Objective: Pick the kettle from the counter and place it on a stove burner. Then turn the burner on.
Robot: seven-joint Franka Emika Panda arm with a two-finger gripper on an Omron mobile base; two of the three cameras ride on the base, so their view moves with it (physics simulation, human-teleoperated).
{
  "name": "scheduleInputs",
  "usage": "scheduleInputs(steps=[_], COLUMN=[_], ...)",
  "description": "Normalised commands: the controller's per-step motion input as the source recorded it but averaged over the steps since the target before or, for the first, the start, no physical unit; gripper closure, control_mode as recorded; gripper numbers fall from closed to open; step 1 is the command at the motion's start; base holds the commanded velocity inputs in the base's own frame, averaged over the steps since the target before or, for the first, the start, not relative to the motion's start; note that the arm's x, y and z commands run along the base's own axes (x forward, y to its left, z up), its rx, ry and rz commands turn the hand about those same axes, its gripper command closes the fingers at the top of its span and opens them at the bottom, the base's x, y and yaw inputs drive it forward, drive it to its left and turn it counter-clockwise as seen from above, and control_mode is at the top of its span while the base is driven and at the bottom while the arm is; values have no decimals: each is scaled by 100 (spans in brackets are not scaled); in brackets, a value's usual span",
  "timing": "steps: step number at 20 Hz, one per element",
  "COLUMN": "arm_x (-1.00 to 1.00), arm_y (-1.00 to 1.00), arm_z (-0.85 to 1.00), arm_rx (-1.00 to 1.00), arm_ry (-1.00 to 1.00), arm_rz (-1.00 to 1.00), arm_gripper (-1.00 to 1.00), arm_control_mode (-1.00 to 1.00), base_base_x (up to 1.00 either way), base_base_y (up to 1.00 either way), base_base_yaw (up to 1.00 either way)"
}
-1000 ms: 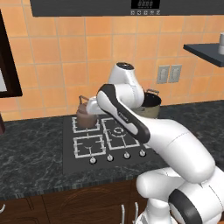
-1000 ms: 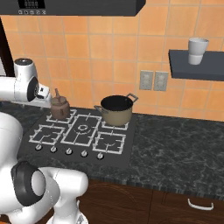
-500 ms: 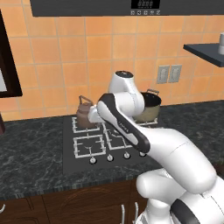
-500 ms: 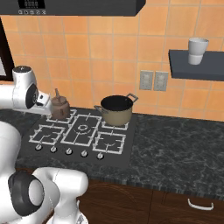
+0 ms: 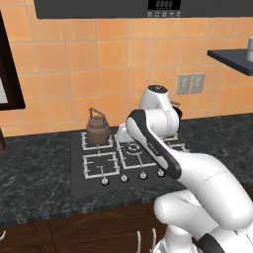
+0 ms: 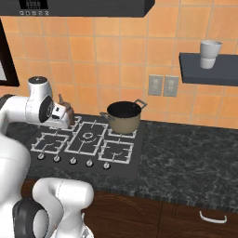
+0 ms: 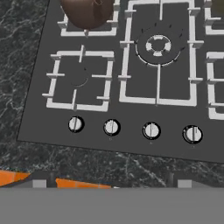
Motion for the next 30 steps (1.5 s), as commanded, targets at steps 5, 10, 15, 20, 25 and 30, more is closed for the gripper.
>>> scheduleInputs(steps=[5,10,15,20,25,30], arm_x=[0,0,0,-1,6,6], arm_y=[-1,0,1,1,10,0], arm_z=[-29,-17,-31,-8,-9,-33], arm_rx=[-4,-2,0,0,-1,-2], arm_ry=[2,12,20,26,15,2], arm_rz=[-5,-6,-4,5,0,0], arm_gripper=[-100,-100,-100,-100,-100,-100], arm_control_mode=[-100,-100,-100,-100,-100,-100], base_base_x=[0,0,0,0,0,0], base_base_y=[0,0,0,0,0,0], base_base_yaw=[0,0,0,0,0,0])
